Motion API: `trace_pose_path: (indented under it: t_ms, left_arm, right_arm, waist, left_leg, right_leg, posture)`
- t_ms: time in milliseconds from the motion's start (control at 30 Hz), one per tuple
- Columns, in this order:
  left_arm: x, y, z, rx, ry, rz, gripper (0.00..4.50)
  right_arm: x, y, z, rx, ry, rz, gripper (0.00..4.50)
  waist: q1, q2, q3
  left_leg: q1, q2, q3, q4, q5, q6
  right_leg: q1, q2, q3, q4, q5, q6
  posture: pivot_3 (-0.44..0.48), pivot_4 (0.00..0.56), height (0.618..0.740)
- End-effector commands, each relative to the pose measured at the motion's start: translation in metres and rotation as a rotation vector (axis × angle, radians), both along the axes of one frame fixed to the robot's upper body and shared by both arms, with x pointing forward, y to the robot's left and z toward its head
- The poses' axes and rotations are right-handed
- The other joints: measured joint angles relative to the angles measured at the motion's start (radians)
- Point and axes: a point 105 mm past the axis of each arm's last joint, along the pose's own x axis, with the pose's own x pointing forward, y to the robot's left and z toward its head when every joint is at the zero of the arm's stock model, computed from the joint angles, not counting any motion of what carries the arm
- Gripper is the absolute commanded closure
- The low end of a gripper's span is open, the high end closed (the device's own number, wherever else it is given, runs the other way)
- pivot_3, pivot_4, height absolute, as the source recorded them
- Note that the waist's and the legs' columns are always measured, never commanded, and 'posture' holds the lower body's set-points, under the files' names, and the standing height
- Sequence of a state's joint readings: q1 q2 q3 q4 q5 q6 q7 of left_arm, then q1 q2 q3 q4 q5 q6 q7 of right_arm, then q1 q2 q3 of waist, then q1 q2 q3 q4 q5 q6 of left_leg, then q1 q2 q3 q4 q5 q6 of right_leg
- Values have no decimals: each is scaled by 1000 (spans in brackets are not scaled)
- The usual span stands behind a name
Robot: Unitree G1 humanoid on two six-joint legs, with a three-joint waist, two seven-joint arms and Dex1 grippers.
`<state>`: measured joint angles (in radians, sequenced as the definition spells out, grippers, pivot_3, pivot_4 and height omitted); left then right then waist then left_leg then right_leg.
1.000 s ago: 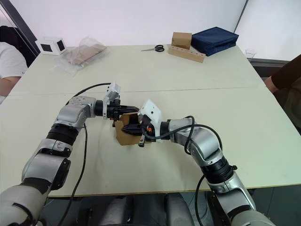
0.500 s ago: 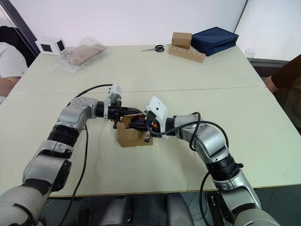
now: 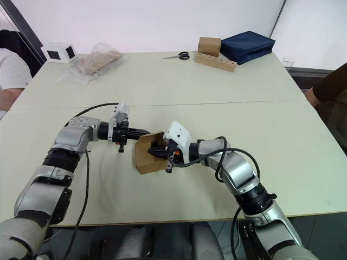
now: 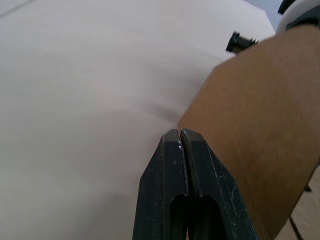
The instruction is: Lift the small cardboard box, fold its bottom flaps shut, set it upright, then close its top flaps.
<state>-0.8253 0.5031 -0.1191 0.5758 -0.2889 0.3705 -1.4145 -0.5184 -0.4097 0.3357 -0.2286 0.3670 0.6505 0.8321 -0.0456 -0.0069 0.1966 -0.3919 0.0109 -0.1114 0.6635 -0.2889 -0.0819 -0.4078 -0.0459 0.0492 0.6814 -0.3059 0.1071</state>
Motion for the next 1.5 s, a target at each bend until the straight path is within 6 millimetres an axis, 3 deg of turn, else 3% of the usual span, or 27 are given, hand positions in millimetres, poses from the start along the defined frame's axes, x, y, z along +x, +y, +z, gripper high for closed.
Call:
trace_pose_path:
  t_ms: [33, 233, 333, 500, 667, 867, 1133, 1333, 1400, 1500]
  left_arm:
    - [-1, 6, 35, -89, -75, 20, 4490]
    - [-16, 15, 59, -116, -107, 23, 4490]
    - [-41, 31, 64, -95, -103, 18, 4490]
    - [-76, 37, 51, -75, -23, 19, 4490]
    - [-87, 25, 39, -103, 11, 38, 4490]
    - [-85, 19, 29, -105, 0, 75, 4490]
    - [-63, 37, 60, -179, -44, 150, 4490]
    - [-51, 36, 60, -161, -62, 164, 4490]
    - [-51, 33, 59, -164, -60, 153, 4490]
    - [-68, 19, 56, -183, -21, 63, 4490]
  right_arm:
    - [1, -5, 7, 24, -8, -16, 4500]
    - [3, -8, 11, 34, -7, -32, 4500]
    - [4, -8, 11, 34, -10, -34, 4500]
    - [5, -8, 16, 46, -21, -37, 4500]
    - [8, -12, 17, 44, -22, -46, 4500]
    - [7, -14, 17, 37, -17, -47, 4500]
    - [1, -12, 18, 33, -13, -26, 4500]
    - [-1, -12, 16, 28, -9, -23, 4500]
    - [-1, -12, 16, 28, -8, -22, 4500]
    - [0, -15, 16, 25, -9, -33, 4500]
  waist:
    - [0, 0, 0]
    - [-1, 0, 0]
    - [-7, 0, 0]
    - [-12, 0, 0]
    - [4, 0, 0]
    - [2, 0, 0]
    - [1, 0, 0]
    - [1, 0, 0]
    - [1, 0, 0]
    - [2, 0, 0]
  left_leg:
    - [0, 0, 0, 0, 0, 0]
    - [0, 0, 0, 0, 0, 0]
    - [0, 0, 0, 0, 0, 0]
    - [0, 1, 0, -2, 0, 0]
    - [0, 1, 0, -1, 0, 0]
    - [1, 1, 0, -1, 0, 0]
    - [1, 1, 0, -1, 0, 0]
    - [1, 1, 0, -1, 0, 0]
    - [1, 1, 0, -2, 0, 0]
    - [1, 1, 0, -2, 0, 0]
  right_leg:
    - [0, 0, 0, 0, 0, 0]
    - [0, 0, 0, 0, 0, 0]
    - [0, 0, 0, 0, 0, 0]
    - [0, 0, 1, 0, 0, 0]
    - [0, 0, 0, 0, 0, 0]
    - [0, 0, 0, 0, 0, 0]
    - [0, 0, 0, 0, 0, 0]
    - [0, 0, 0, -1, 0, 0]
    - [0, 0, 0, -1, 0, 0]
    - [0, 0, 0, -1, 0, 0]
  posture:
    - [0, 150, 740]
    - [0, 150, 740]
    - [0, 150, 740]
    - [0, 150, 740]
    - [0, 150, 740]
    - [0, 150, 740]
    - [0, 150, 740]
    - [0, 150, 740]
    - [0, 150, 740]
    - [0, 150, 740]
